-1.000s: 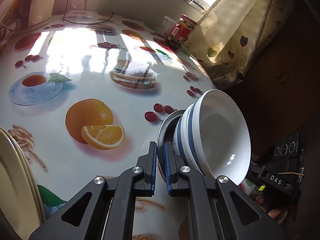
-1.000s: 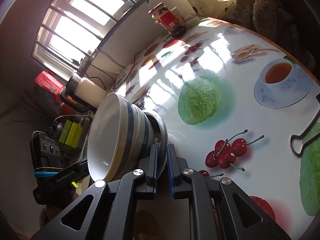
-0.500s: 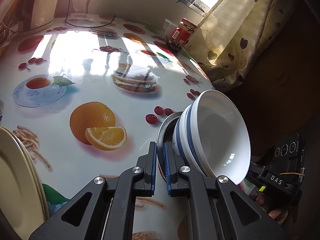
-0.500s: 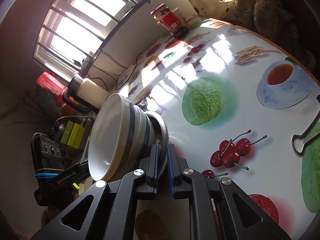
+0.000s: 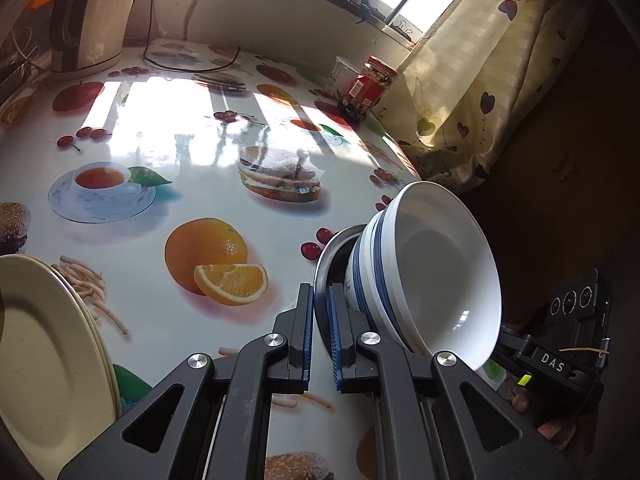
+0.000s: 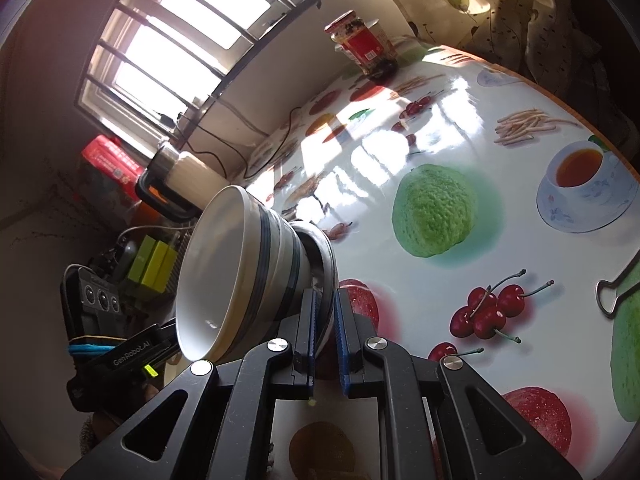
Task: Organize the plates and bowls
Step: 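Carry the bowl stack with both grippers toward the cream plate stack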
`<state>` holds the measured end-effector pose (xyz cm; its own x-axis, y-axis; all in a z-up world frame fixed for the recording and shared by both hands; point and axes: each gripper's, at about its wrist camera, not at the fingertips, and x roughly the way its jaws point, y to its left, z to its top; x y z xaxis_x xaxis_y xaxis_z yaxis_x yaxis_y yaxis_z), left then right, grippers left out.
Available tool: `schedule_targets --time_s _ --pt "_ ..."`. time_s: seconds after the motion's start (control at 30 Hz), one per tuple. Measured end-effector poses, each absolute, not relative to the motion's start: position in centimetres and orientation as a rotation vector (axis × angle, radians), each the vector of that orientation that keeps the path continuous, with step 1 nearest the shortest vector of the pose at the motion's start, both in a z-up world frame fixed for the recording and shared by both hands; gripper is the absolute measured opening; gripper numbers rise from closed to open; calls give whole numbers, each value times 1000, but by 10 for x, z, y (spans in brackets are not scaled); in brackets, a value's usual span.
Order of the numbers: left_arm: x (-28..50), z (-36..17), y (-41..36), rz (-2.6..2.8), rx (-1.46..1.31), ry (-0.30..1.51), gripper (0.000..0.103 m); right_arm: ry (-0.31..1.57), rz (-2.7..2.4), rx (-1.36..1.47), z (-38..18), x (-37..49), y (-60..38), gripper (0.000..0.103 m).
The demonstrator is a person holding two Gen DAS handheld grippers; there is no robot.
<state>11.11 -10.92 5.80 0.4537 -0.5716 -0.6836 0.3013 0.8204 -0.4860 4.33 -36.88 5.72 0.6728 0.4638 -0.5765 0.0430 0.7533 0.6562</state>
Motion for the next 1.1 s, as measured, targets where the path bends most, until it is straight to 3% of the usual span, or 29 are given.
schedule_targets --time_s 1.1 --pt "86 84 -47 -415 -362 881 7 826 398 623 79 60 -313 11"
